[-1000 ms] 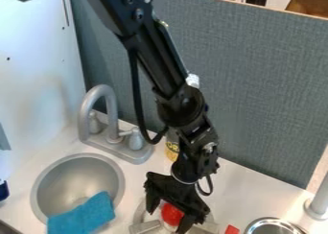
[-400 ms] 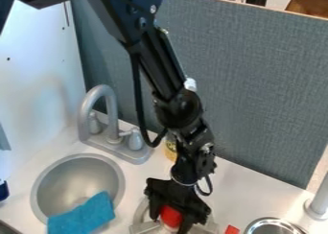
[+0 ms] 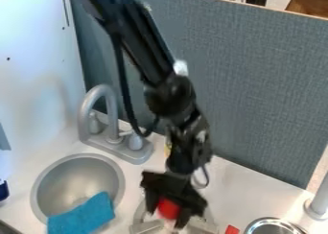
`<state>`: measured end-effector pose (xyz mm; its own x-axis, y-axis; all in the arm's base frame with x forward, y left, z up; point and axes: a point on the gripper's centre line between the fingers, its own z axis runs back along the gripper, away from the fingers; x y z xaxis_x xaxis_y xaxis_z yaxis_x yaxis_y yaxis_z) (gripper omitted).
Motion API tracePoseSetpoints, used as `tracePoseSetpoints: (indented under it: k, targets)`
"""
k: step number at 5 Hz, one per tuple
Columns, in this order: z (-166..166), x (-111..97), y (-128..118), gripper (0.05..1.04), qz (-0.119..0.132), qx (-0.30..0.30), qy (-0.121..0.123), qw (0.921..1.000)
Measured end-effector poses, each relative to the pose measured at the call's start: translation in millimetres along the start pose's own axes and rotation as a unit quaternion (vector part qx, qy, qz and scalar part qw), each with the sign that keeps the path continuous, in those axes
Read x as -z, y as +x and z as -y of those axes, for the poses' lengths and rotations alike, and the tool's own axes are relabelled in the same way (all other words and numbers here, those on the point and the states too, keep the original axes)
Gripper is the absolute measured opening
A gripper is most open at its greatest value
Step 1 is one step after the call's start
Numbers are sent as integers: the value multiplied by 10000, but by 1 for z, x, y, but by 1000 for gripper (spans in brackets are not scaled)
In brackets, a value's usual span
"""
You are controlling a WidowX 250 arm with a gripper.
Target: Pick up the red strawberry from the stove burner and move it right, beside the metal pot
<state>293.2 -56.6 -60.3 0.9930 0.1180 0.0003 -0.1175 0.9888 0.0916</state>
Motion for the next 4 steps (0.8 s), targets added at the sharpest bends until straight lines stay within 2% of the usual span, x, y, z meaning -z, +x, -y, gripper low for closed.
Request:
tracePoseSetpoints:
  k: [1,2,4]
  targets:
    - [34,-26,11,809,222,261,-123,9993]
    - [80,-38,33,809,432,333,-61,9985]
    - [114,-34,70,809,361,531,-42,9979]
